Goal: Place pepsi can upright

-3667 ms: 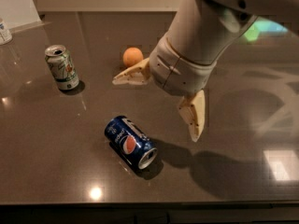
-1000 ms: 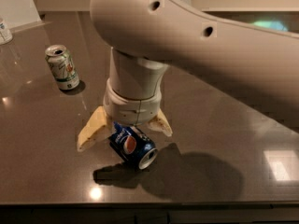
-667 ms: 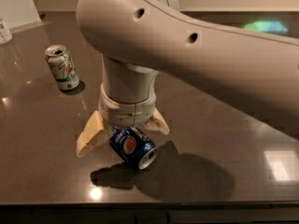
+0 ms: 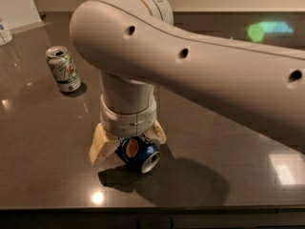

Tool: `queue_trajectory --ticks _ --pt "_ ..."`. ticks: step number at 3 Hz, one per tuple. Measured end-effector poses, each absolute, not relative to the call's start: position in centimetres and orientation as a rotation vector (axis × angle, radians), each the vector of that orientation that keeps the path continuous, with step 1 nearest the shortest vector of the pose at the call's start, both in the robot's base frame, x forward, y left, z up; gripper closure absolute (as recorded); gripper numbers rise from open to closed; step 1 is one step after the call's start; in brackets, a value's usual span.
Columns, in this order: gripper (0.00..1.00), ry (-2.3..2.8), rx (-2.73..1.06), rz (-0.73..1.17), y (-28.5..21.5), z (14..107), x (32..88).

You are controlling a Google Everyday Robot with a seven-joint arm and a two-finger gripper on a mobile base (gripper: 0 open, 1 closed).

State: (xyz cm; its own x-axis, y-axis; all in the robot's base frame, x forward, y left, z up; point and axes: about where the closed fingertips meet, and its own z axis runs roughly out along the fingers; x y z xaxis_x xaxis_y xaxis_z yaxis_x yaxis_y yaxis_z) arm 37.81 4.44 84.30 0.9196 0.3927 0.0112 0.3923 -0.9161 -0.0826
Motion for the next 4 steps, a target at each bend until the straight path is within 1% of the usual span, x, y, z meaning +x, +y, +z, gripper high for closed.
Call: queue_trajectory --ticks 2,3,4 --pt "0.65 -0.652 -2.995 0.001 4.0 85.0 37.4" --pt "0.88 -0.586 -2.927 0.011 4.2 86.5 37.5" --pt "1.00 -0.402 -2.797 0.056 4.6 88.0 38.1"
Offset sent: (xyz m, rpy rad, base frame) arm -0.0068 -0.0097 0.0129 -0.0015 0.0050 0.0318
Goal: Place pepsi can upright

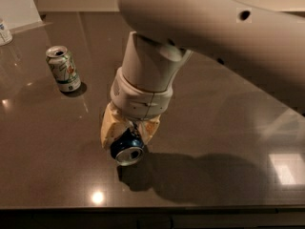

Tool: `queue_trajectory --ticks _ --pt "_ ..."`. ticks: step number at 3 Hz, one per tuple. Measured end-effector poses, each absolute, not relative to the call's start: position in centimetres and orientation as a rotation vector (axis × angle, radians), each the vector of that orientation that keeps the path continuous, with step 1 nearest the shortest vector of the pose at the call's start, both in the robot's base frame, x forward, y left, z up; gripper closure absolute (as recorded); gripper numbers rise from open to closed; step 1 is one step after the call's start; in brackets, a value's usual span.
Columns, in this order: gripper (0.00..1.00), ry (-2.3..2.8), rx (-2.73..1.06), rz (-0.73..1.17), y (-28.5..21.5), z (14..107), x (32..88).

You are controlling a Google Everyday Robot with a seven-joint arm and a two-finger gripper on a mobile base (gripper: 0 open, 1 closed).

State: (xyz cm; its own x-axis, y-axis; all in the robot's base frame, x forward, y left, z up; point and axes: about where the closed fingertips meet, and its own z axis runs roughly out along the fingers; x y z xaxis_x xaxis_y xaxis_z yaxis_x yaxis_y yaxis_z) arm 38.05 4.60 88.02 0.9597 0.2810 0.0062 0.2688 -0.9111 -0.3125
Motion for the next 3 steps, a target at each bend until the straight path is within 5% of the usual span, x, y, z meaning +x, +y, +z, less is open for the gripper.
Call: queue_trajectory --ticks 3 --pt "1.00 0.332 -2.723 0.160 4.3 90.5 41.6"
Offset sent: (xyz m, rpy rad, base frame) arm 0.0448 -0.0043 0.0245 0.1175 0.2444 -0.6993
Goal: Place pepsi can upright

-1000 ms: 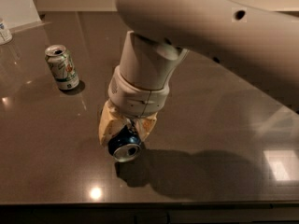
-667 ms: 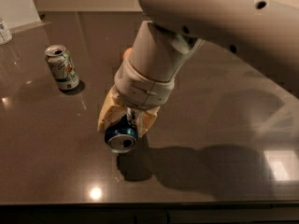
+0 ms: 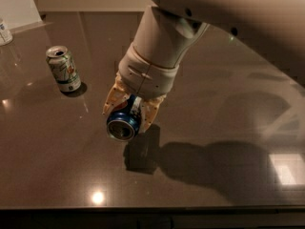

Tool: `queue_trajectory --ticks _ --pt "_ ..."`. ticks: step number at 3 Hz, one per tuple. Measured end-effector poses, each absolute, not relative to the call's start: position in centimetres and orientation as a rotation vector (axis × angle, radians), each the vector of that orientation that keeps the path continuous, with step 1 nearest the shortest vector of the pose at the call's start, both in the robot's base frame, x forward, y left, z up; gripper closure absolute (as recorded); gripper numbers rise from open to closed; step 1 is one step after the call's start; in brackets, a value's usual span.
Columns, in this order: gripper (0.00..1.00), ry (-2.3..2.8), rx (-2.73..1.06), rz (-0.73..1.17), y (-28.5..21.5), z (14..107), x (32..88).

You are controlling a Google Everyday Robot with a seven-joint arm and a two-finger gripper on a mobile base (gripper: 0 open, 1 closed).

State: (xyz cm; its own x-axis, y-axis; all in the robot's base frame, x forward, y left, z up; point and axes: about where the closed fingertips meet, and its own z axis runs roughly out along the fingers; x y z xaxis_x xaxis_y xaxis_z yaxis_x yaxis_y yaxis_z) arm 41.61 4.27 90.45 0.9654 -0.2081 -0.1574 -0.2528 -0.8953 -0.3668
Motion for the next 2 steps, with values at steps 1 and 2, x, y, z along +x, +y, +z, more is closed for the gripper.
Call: queue_trajectory --ticks 1,2 --pt "1.00 0.522 -2.740 0.207 3.89 91.15 41.78" --pt "1.00 0.568 -2.732 0.210 3.95 91.30 41.68"
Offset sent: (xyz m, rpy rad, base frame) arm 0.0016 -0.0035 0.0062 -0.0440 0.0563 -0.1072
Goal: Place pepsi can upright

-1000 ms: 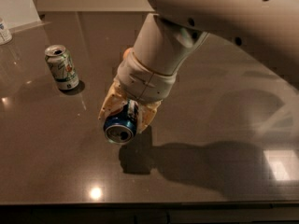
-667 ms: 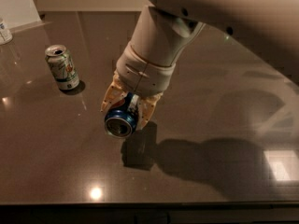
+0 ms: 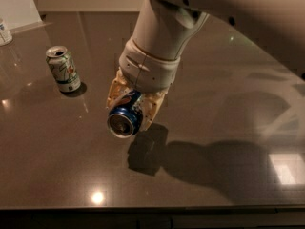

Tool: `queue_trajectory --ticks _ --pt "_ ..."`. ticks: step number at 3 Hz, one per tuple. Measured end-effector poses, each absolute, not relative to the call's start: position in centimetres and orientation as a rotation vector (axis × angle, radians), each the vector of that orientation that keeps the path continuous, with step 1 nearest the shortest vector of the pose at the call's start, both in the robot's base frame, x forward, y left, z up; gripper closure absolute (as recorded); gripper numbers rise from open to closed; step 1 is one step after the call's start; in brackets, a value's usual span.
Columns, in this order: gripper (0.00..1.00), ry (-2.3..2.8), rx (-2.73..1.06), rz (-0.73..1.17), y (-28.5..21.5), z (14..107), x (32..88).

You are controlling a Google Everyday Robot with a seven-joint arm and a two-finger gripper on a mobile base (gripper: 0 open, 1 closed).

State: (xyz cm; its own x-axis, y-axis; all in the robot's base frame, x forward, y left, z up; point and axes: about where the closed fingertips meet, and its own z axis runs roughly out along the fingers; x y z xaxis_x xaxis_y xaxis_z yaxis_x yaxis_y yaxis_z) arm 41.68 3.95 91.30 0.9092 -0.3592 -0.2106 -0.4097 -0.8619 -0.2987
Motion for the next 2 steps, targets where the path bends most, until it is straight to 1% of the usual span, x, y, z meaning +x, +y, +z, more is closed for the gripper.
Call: queue_trajectory --ticks 1,2 --pt "1.00 0.568 -2.732 0.210 3.95 91.30 41.68" --pt "1.00 0.598 -2.651 0.252 3.76 91.57 41.83"
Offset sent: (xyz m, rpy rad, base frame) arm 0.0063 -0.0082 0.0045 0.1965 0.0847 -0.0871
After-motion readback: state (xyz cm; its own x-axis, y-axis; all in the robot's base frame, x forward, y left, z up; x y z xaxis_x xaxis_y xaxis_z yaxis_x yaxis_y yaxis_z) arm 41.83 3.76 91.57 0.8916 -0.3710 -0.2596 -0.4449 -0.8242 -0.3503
